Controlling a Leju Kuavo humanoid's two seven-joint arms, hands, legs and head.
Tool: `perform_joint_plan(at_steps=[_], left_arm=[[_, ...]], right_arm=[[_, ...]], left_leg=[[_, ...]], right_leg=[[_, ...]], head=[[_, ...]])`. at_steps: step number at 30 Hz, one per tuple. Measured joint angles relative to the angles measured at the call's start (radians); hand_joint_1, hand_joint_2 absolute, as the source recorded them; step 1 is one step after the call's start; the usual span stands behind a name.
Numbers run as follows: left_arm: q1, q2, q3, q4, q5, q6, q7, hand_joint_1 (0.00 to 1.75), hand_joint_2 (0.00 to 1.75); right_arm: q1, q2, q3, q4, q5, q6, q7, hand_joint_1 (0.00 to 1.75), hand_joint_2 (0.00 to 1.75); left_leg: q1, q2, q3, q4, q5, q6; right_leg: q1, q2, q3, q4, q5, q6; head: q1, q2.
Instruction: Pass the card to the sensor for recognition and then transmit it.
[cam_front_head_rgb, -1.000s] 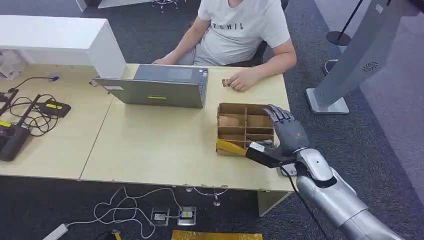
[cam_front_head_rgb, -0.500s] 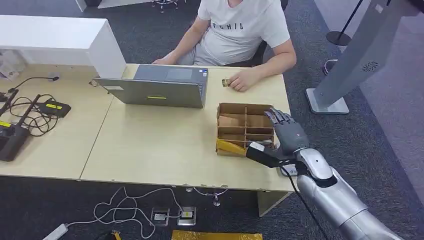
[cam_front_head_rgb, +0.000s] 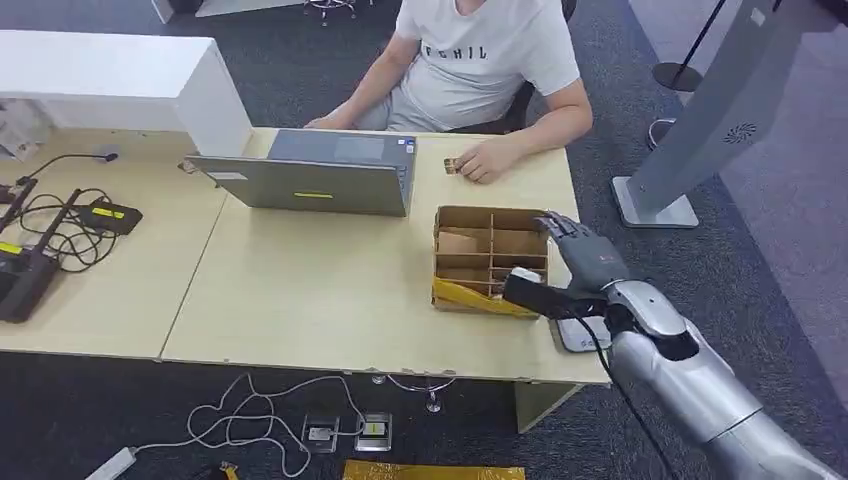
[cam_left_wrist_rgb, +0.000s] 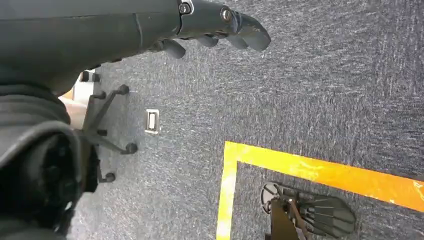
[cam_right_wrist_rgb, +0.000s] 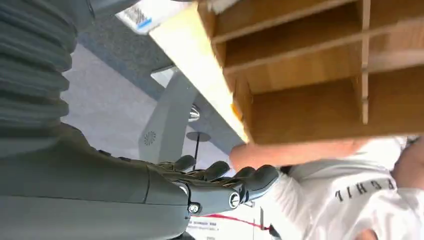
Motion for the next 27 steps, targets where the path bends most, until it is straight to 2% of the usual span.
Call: perform_joint_plan(at_steps=[6,27], left_arm=[[0.0,0.001,0.0,0.0,-0.001,-0.004,-0.002,0.0,0.0],[-0.003,0.001,0.0,0.0,-0.009,-0.009,-0.002,0.0,0.0]], right_arm=[[-0.016,-0.029,0.001,-0.042,-0.032,0.018,0.0,0.0,1.75],[0.017,-0.036,0.031,-0.046,-0.051,-0.027,0.003,0.0,1.75]], left_leg=[[0.0,0.0,0.0,0.0,0.0,0.0],[0.0,0.0,0.0,0.0,0.0,0.0]], right_leg=[[0.0,0.0,0.0,0.0,0.0,0.0],[0.0,0.0,0.0,0.0,0.0,0.0]], head=[[0.0,0.0],[0.0,0.0]])
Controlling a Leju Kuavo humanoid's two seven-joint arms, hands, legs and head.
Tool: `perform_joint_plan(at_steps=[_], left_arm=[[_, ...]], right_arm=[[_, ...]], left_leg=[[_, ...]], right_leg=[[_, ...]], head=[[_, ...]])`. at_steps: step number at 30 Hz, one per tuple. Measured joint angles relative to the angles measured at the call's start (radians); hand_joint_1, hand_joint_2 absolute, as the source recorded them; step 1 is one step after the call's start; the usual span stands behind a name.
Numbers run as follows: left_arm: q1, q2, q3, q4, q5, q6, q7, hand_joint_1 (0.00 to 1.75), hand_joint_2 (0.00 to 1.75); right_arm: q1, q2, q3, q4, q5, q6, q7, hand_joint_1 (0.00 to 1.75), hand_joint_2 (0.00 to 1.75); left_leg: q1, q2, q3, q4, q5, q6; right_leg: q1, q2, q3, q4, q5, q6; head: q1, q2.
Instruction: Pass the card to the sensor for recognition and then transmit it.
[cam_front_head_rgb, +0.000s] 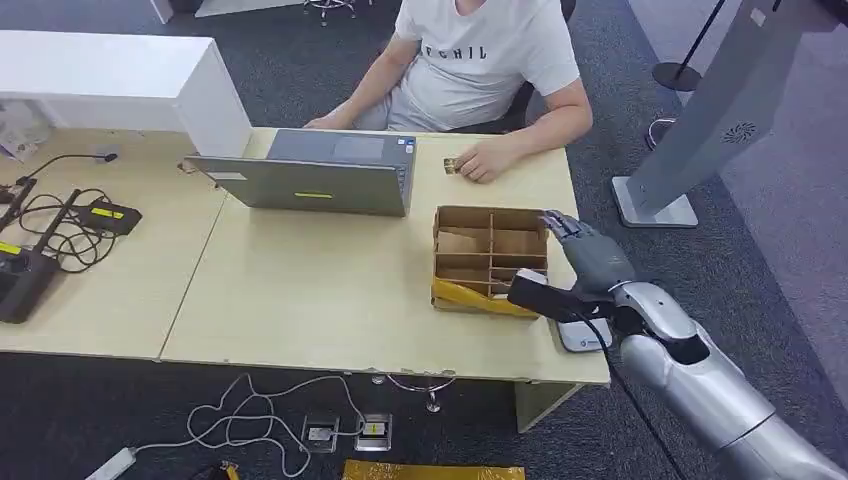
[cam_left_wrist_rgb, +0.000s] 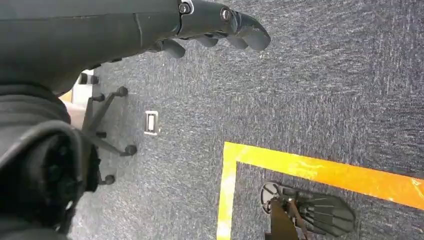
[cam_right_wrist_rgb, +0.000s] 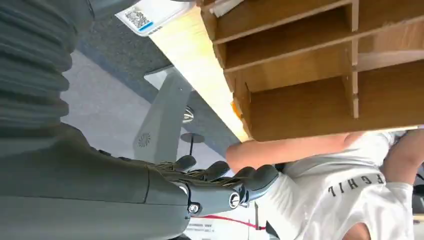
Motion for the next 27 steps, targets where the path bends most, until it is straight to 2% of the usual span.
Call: perform_joint_plan(at_steps=[20,27], left_arm=[[-0.003,0.0,0.0,0.0,-0.002,-0.003,0.0,0.0,0.0],[-0.004,0.0,0.0,0.0,-0.003,-0.002,0.0,0.0,0.0]], right_arm=[[0.015,0.001,0.046,0.009,0.001,-0.011,-0.002,0.0,1.75],[0.015,0.009,0.074,0.021,-0.014,-0.039,-0.01,0.0,1.75]], left_leg=[[0.0,0.0,0.0,0.0,0.0,0.0],[0.0,0.0,0.0,0.0,0.0,0.0]], right_leg=[[0.0,0.0,0.0,0.0,0.0,0.0],[0.0,0.0,0.0,0.0,0.0,0.0]], head=[[0.0,0.0],[0.0,0.0]])
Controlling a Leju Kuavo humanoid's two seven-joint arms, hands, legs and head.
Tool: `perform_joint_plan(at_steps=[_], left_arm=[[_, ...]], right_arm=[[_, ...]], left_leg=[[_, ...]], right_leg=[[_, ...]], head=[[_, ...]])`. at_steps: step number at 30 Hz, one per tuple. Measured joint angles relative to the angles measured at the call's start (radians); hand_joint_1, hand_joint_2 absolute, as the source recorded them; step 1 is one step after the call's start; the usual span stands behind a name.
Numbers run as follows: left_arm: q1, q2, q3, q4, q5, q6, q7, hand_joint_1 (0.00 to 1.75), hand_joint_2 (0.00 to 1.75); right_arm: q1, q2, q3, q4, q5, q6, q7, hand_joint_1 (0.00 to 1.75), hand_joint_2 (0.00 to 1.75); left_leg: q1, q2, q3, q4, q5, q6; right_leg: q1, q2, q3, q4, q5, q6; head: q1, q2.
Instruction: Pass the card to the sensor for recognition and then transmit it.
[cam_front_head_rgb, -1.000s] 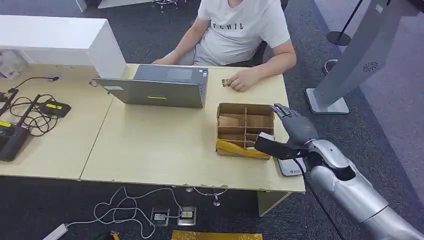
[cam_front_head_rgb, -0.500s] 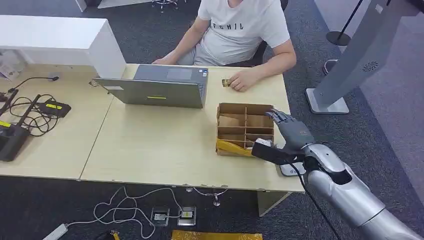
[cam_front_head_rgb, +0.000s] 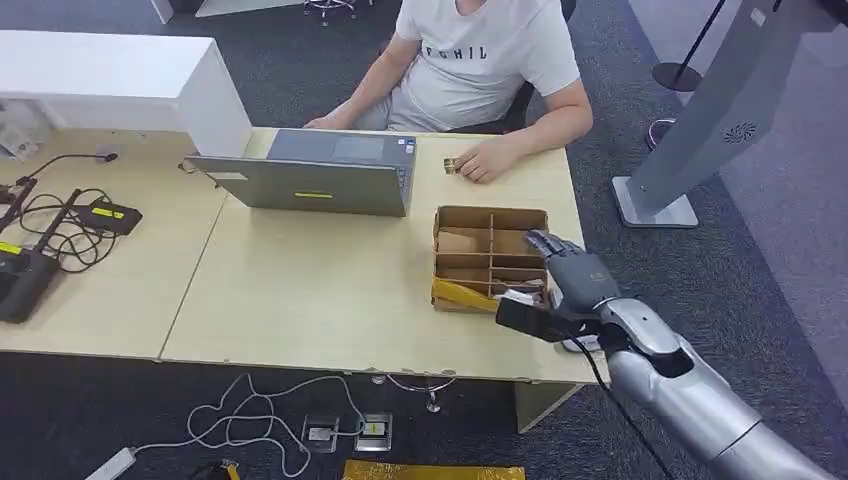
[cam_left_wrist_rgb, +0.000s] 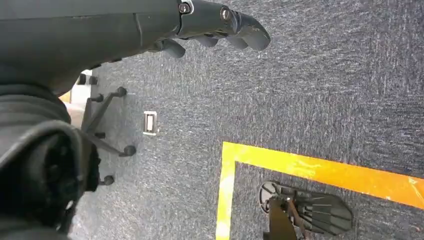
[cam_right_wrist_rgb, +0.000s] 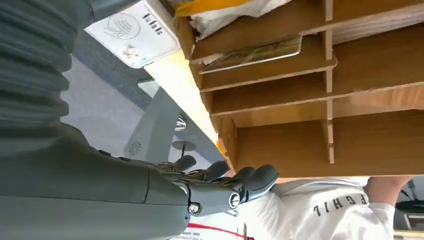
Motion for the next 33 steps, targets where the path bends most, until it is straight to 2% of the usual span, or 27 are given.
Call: perform_joint_plan(at_steps=[16,30,31,32,33], left_arm=[[0.0,-0.001,0.0,0.0,0.0,0.001,0.0,0.0,0.0],[-0.003,-0.001,0.0,0.0,-0.003,-0.004,0.0,0.0,0.0],[-0.003,-0.001,0.0,0.0,-0.003,-0.004,0.0,0.0,0.0],[-0.003,-0.001,0.0,0.0,-0.003,-0.004,0.0,0.0,0.0],[-0.003,-0.001,0.0,0.0,-0.003,-0.004,0.0,0.0,0.0]], right_arm=[[0.0,0.025,0.042,0.033,-0.02,-0.03,-0.005,0.0,1.75],[0.0,0.031,0.046,0.044,-0.017,-0.037,0.007,0.0,1.75],[0.0,0.031,0.046,0.044,-0.016,-0.037,0.007,0.75,1.75],[0.0,0.032,0.046,0.044,-0.016,-0.037,0.007,1.75,1.75],[0.0,0.032,0.046,0.044,-0.016,-0.036,0.007,1.75,1.75]], left_leg=[[0.0,0.0,0.0,0.0,0.0,0.0],[0.0,0.0,0.0,0.0,0.0,0.0],[0.0,0.0,0.0,0.0,0.0,0.0],[0.0,0.0,0.0,0.0,0.0,0.0],[0.0,0.0,0.0,0.0,0.0,0.0]], right_leg=[[0.0,0.0,0.0,0.0,0.0,0.0],[0.0,0.0,0.0,0.0,0.0,0.0],[0.0,0.0,0.0,0.0,0.0,0.0],[0.0,0.0,0.0,0.0,0.0,0.0],[0.0,0.0,0.0,0.0,0.0,0.0]], head=[[0.0,0.0],[0.0,0.0],[0.0,0.0],[0.0,0.0],[0.0,0.0]])
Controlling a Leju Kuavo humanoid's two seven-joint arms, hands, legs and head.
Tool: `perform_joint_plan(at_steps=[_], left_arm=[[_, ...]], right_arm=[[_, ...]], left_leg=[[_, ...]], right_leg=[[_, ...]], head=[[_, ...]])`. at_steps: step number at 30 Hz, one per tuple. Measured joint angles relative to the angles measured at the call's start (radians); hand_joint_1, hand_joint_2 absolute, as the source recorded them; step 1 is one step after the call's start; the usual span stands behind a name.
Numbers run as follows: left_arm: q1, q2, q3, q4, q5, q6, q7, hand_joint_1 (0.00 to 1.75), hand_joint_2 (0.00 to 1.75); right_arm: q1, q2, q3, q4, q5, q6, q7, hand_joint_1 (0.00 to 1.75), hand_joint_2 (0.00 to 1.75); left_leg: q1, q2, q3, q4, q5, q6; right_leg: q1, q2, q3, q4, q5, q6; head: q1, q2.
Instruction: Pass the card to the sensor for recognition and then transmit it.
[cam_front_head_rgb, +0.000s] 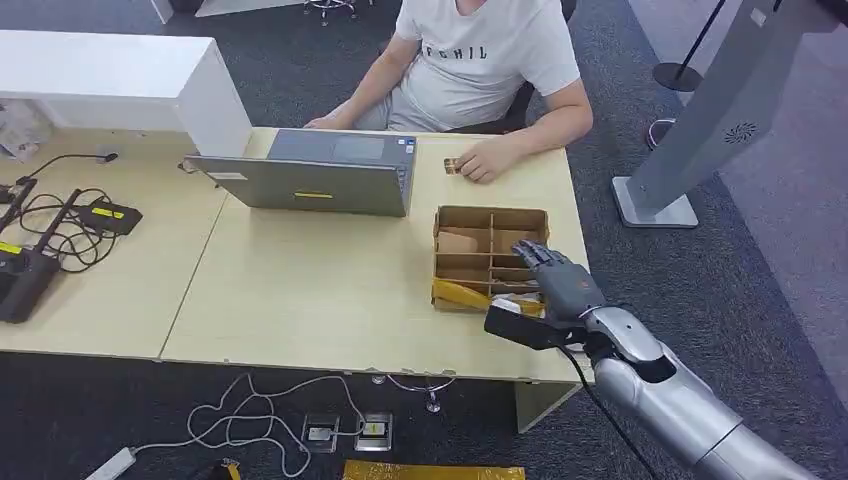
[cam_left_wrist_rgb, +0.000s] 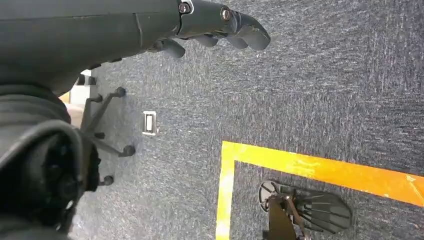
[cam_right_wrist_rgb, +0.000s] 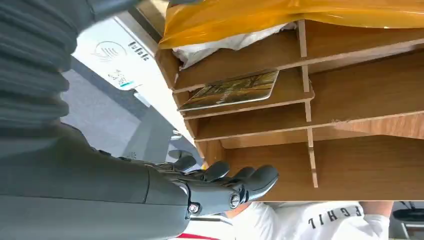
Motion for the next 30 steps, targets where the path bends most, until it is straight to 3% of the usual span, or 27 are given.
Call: perform_joint_plan(at_steps=[30], left_arm=[[-0.005,0.001,0.0,0.0,-0.004,-0.003,0.003,0.0,0.0]], right_arm=[[-0.004,0.013,-0.002,0.002,-0.027,0.031,-0.015,1.75,1.75]], left_leg=[[0.0,0.0,0.0,0.0,0.0,0.0]], right_leg=[[0.0,0.0,0.0,0.0,0.0,0.0]], head=[[0.0,0.0]])
